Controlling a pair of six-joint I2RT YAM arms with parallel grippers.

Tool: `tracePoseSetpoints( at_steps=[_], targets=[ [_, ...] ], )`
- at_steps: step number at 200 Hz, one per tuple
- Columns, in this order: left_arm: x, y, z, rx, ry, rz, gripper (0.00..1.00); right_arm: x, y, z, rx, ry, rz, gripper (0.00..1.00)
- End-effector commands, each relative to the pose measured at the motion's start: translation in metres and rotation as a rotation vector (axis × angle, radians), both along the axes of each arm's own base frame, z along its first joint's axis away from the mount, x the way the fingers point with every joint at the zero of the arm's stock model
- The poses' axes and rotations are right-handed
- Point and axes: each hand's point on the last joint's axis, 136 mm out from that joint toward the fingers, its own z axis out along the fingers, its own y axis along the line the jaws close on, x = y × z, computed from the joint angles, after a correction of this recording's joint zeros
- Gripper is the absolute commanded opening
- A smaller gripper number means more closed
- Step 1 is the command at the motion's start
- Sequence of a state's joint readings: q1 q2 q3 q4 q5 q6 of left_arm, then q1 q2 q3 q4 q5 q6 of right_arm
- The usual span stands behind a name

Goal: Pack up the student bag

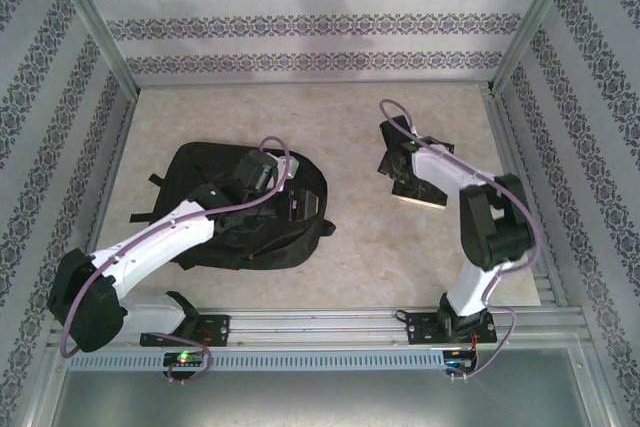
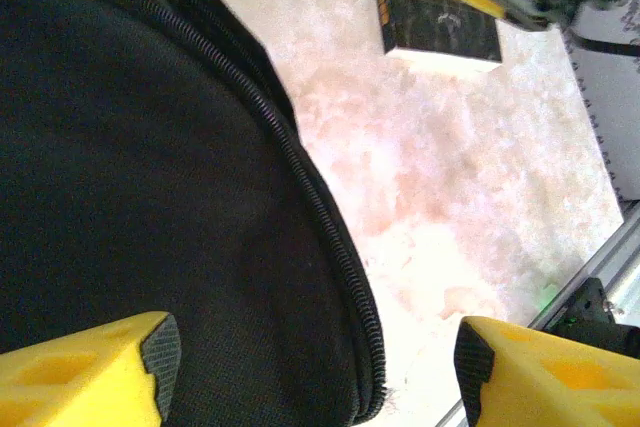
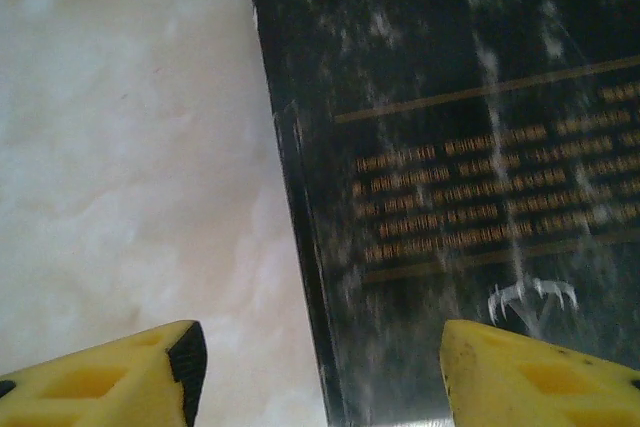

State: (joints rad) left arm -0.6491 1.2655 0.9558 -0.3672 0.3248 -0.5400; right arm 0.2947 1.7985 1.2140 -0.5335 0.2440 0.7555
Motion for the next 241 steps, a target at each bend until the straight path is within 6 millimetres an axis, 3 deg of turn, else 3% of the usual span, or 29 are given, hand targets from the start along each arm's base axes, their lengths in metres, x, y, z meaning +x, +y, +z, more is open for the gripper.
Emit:
tracePoseSetpoints(
  at_steps=[1,36,70,100,117,144,162,191,215,231,241],
  targets=[
    [0.004,0.007,0.045,0.002,-0.123,0.017,0.80,0.006,-0.003,-0.014,0.006,0.085,0.010,0.69],
    [0.007,0.016,0.058,0.083,-0.156,0.028,0.84,-0.006,0.014,-0.038,0.068,0.164,0.039,0.77],
    [0.015,0.011,0.059,0.097,-0.159,0.027,0.85,-0.042,0.035,-0.052,0.240,0.201,0.005,0.76],
    [0.028,-0.005,0.061,0.076,-0.162,0.021,0.85,-0.081,0.070,-0.055,0.439,0.207,-0.013,0.76],
    [0.035,-0.019,0.056,0.054,-0.142,0.015,0.85,-0.105,0.094,-0.051,0.519,0.214,-0.005,0.76],
    [0.044,-0.041,0.041,0.025,-0.102,0.015,0.84,-0.132,0.117,-0.017,0.559,0.118,0.047,0.76],
    [0.048,-0.057,0.031,0.024,-0.073,-0.003,0.85,-0.138,0.100,0.009,0.532,0.019,0.043,0.77],
    [0.051,-0.090,0.012,0.038,-0.028,-0.047,0.85,-0.139,0.030,0.042,0.386,-0.170,-0.045,0.79],
    [0.050,-0.119,-0.015,0.065,0.034,-0.061,0.85,-0.140,-0.014,0.040,0.353,-0.195,-0.125,0.81],
    [0.050,-0.133,-0.037,0.085,0.083,-0.040,0.89,-0.138,-0.030,0.031,0.348,-0.169,-0.154,0.81],
    [0.048,-0.143,-0.051,0.095,0.115,-0.031,0.96,-0.136,-0.036,0.025,0.359,-0.150,-0.163,0.81]
  ],
)
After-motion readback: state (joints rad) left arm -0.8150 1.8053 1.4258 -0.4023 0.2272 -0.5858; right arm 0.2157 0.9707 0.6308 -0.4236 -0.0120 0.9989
